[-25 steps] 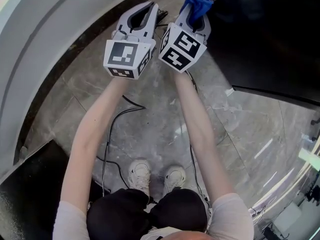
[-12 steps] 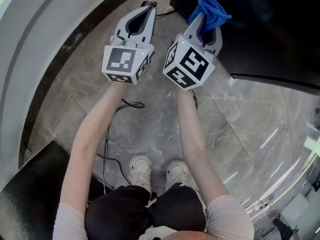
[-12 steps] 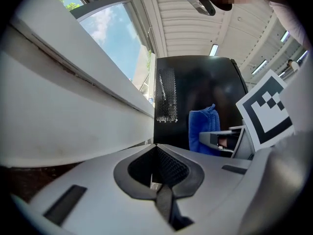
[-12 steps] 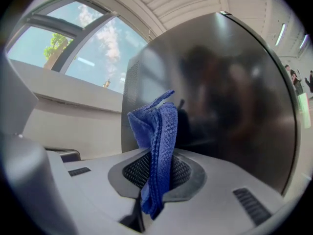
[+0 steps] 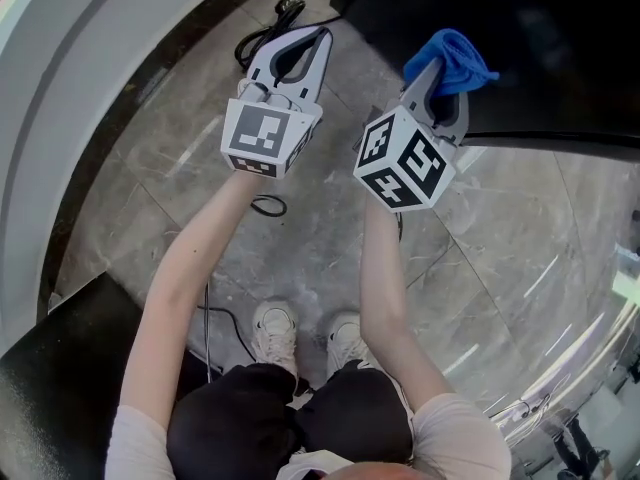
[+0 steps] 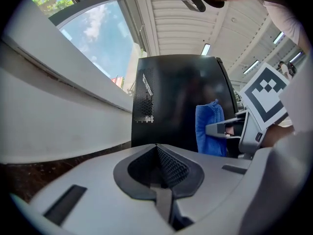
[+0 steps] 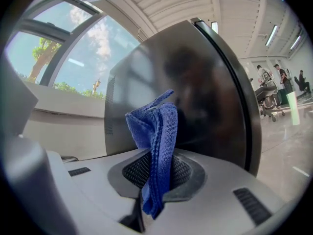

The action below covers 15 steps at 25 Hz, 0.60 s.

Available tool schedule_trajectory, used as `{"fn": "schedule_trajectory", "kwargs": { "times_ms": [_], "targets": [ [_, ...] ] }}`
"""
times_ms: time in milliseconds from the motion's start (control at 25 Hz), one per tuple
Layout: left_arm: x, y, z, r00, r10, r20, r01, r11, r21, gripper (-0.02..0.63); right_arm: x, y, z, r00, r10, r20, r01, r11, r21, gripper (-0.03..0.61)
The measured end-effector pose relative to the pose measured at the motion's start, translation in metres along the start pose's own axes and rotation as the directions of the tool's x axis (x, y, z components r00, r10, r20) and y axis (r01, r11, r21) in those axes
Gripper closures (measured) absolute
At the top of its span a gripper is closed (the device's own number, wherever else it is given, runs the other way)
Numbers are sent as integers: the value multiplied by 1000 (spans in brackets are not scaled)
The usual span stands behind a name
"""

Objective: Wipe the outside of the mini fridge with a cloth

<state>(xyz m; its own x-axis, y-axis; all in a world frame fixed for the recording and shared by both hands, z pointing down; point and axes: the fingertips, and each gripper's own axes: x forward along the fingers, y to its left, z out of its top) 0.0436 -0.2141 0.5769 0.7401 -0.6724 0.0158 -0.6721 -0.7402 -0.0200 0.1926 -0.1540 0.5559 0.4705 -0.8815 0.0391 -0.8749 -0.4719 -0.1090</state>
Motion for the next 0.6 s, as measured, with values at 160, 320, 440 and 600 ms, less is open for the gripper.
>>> {"fn": "schedule_trajectory", "kwargs": {
  "times_ms": [160,320,440,600],
  "targets": [
    [4,-19,5,1000,-26,3,26,1000,5,609,-13,-24,7,1000,-5,2,5,1000,-23,506],
    [16,-36,5,999,-31,17,31,999,-21,609,-17,-33,11,1000,12,-10,-12,999,-43,506],
    [28,-57,3,999,-47,27,48,997,-62,609,-23,-42,14,1000,14,-18,-14,1000,-23,506],
    [37,-95,11,991,-126,46,127,991,-38,609,-35,-62,18,999,13,-32,-13,1000,1,506]
  ]
}}
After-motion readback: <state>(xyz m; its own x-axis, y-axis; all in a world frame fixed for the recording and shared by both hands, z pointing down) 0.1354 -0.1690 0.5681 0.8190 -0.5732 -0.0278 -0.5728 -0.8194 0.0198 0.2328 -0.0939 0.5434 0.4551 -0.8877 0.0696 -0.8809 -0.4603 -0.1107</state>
